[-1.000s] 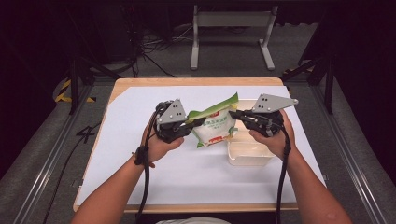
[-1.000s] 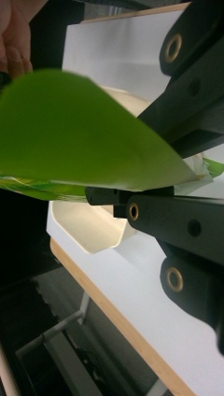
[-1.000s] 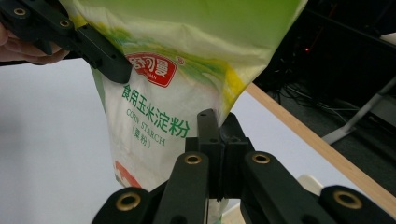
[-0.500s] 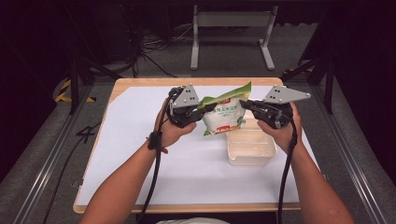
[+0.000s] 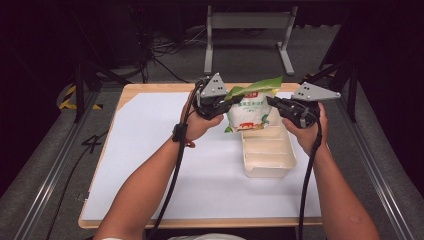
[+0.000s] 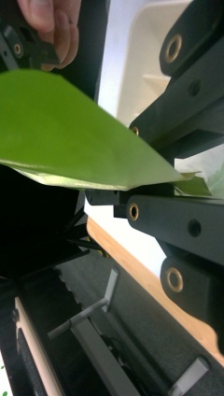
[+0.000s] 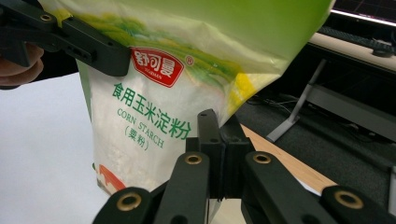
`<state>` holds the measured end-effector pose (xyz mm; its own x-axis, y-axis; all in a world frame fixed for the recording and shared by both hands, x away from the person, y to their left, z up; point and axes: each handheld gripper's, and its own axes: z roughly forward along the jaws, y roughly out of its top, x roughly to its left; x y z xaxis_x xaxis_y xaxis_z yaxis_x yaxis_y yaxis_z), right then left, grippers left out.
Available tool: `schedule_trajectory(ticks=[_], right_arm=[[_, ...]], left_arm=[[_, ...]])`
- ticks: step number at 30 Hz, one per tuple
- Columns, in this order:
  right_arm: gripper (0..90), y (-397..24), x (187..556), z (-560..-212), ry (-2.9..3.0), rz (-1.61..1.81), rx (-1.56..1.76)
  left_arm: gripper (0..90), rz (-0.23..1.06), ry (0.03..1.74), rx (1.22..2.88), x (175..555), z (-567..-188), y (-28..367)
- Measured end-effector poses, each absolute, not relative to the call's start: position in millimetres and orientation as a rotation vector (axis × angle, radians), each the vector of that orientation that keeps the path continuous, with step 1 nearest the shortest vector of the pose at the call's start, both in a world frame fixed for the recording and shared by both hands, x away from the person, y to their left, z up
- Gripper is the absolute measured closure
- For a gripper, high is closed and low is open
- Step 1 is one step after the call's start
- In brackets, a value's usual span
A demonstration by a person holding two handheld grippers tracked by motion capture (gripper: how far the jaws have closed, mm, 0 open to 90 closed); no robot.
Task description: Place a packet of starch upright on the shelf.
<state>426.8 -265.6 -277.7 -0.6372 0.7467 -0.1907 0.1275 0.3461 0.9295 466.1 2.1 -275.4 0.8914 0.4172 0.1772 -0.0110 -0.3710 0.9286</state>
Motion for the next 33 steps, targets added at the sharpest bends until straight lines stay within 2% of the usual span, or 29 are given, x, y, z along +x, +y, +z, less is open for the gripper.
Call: schedule_trajectory(ticks=[4,16,26,33], right_arm=[[89.5,-273,436,-281,1.977,1.293,0.801],[89.5,-291,462,-295,1.946,1.22,0.874],[89.4,-302,468,-313,1.941,1.187,0.929],[89.4,-301,471,-315,1.927,1.161,0.932]], left_arm=[[88.1,0.476,0.294,1.899,482,-279,-10],[88.1,0.401,0.285,1.856,520,-300,-36],[87.9,0.351,0.323,1.84,530,-320,-53],[87.5,0.397,0.308,1.869,537,-315,-59]])
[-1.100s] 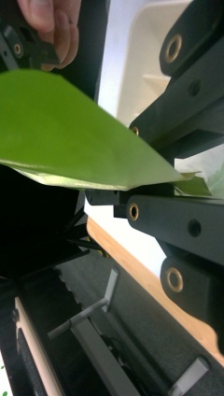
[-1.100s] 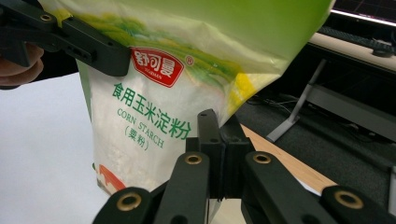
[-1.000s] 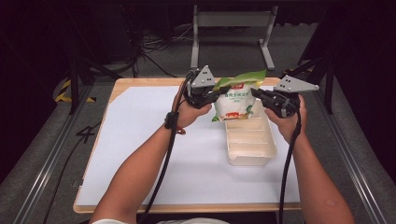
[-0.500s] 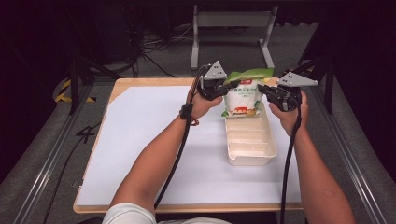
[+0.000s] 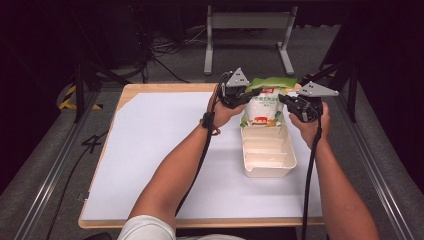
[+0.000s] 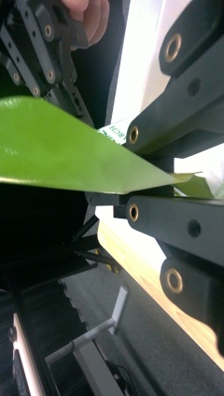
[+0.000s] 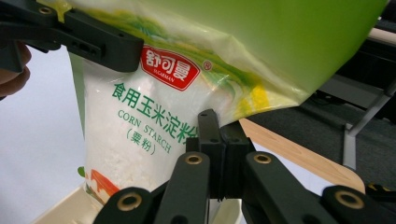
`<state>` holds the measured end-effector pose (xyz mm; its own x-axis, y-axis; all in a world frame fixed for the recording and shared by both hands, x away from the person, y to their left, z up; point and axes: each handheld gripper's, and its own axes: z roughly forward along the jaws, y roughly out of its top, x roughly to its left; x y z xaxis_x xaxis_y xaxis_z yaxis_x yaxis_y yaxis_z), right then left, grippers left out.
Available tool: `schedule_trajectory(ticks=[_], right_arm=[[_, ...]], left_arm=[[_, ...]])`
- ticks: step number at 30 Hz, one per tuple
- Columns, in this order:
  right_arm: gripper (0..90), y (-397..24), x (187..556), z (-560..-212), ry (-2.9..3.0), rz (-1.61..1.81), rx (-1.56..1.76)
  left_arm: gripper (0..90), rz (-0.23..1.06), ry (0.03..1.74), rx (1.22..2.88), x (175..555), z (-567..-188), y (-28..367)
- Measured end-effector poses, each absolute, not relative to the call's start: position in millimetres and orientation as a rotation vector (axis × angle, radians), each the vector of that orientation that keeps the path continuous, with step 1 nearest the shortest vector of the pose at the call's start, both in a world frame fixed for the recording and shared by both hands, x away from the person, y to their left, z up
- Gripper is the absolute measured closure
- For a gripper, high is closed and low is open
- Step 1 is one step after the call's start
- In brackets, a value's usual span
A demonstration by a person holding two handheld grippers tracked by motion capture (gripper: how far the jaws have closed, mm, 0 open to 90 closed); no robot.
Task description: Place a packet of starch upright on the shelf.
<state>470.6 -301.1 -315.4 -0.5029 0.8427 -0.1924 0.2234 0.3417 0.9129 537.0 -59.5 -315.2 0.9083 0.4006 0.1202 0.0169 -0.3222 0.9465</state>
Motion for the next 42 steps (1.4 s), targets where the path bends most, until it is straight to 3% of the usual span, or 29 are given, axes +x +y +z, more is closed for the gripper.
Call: schedule_trajectory(ticks=[6,26,42], right_arm=[[89.4,-303,475,-313,1.911,1.163,0.942],[89.2,-308,479,-347,2.0,1.169,0.996],[89.1,-308,477,-354,2.044,1.175,1.006]], left_arm=[[87.1,0.408,0.311,1.87,541,-311,-63],[86.7,0.309,0.395,1.897,546,-358,-60],[86.6,0.318,0.402,1.928,544,-367,-63]])
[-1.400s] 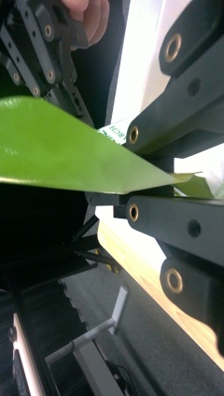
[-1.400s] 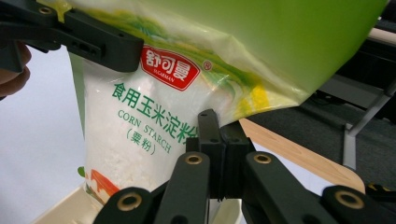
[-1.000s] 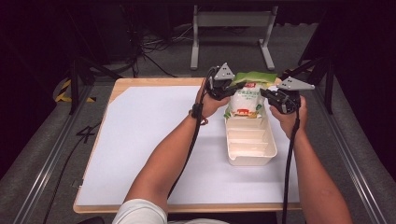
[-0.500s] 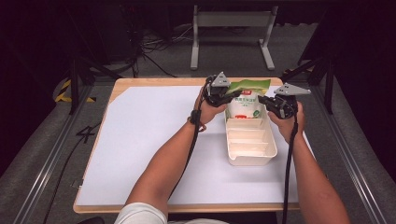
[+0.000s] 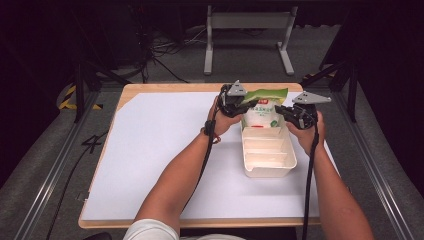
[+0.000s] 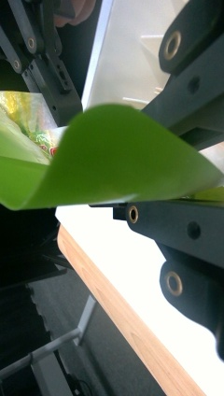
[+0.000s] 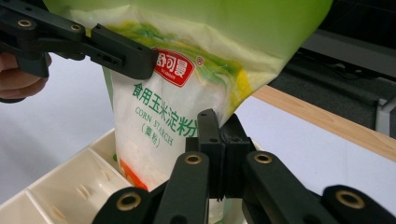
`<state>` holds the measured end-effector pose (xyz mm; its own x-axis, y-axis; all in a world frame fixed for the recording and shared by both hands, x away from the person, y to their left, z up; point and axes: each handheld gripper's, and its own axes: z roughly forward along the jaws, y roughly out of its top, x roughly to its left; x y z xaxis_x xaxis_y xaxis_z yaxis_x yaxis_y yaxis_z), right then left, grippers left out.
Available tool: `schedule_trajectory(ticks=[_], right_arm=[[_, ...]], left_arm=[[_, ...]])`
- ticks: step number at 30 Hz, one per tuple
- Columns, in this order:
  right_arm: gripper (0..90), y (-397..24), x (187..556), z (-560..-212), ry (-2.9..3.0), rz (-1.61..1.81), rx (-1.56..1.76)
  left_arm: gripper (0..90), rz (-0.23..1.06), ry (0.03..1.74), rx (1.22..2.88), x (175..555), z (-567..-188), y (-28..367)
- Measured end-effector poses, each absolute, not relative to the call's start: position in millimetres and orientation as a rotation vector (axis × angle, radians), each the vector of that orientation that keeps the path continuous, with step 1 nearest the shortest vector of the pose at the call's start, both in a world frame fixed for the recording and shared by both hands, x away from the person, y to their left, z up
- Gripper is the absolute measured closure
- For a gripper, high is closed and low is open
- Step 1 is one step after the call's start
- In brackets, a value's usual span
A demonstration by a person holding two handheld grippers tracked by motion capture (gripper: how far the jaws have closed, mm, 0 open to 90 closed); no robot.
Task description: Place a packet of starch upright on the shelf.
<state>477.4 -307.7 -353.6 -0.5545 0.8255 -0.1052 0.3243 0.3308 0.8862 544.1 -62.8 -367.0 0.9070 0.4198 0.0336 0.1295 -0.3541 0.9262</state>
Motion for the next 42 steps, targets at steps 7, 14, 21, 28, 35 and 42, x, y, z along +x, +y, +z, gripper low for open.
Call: schedule_trajectory(ticks=[7,14,21,28,35,42], right_arm=[[89.2,-313,477,-356,2.058,1.18,1.018],[89.2,-315,475,-360,2.062,1.192,1.021],[89.1,-315,475,-361,2.062,1.197,1.023],[88.8,-317,474,-361,2.045,1.218,1.028],[88.0,-321,473,-362,2.027,1.241,1.029],[87.5,-324,470,-359,1.998,1.254,1.028]], left_arm=[[86.3,0.313,0.399,1.937,543,-368,-66],[86.5,0.304,0.408,1.94,542,-370,-69],[86.5,0.305,0.406,1.946,543,-371,-69],[82.7,0.336,0.411,1.972,540,-368,-69],[77.1,0.396,0.415,1.993,536,-363,-63],[75.8,0.431,0.426,2.004,533,-361,-54]])
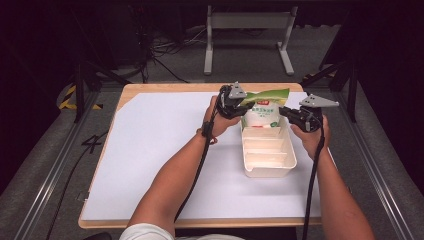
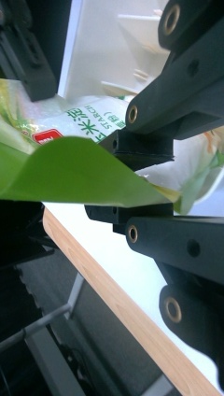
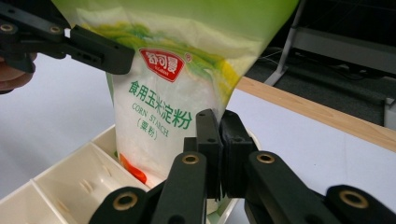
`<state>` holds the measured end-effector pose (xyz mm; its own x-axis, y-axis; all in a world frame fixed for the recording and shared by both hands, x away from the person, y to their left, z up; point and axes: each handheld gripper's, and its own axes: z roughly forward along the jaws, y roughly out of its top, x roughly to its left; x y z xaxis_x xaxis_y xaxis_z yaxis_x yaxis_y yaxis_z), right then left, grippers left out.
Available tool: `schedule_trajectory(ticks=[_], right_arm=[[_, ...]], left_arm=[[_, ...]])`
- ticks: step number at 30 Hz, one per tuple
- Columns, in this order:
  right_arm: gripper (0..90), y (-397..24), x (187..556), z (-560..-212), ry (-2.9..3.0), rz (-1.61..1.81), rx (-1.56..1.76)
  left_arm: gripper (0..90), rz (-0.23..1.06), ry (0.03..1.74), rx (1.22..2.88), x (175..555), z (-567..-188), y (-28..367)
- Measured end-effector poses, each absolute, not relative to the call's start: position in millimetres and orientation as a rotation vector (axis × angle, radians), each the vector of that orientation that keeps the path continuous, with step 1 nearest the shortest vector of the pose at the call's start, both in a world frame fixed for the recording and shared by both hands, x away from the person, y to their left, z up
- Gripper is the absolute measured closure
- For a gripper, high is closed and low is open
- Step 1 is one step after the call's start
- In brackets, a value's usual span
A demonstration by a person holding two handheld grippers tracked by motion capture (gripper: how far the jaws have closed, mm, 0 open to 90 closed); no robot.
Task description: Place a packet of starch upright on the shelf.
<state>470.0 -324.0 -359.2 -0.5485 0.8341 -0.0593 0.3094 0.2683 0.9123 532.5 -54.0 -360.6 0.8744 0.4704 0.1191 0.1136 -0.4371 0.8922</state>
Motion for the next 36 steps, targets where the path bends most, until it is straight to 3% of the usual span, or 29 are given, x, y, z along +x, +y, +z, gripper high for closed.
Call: schedule_trajectory(ticks=[19,36], right_arm=[[85.1,-330,460,-351,1.967,1.262,1.006],[73.2,-325,450,-345,2.022,1.162,0.961]], left_arm=[[67.9,0.467,0.425,2.014,518,-354,-31],[47.0,0.552,0.463,2.056,489,-360,20]])
